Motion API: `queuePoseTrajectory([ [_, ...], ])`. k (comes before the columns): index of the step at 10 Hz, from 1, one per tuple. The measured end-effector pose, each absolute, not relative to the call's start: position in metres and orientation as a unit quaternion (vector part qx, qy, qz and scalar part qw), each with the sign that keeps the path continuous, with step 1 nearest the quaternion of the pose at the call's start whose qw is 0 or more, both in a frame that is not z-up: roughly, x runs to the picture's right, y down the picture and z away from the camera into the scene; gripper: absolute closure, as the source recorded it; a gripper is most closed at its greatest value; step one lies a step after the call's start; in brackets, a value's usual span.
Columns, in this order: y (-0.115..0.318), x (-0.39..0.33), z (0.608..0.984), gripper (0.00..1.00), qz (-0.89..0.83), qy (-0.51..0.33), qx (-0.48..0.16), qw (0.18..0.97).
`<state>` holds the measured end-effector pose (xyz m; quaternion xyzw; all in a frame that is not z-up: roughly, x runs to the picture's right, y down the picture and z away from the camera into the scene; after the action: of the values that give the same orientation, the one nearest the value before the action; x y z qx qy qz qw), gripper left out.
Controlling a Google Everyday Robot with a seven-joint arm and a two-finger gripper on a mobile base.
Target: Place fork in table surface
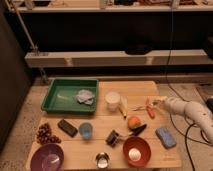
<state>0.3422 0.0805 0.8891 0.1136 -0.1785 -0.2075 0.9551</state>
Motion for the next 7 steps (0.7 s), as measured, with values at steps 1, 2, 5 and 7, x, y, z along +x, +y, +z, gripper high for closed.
queuePoseTrajectory([
  [1,0.0804,0.3422,0.8891,0.96,-0.207,-0.179,0.114,0.955],
  [2,0.0804,0.3423,0.8891,1.0,-0.207,-0.178,0.114,0.955],
  [5,0.0804,0.3422,0.8891,1.0,-0.207,-0.179,0.114,0.955],
  [7,0.0804,0.3422,0.8891,1.0,-0.207,-0.179,0.114,0.955],
])
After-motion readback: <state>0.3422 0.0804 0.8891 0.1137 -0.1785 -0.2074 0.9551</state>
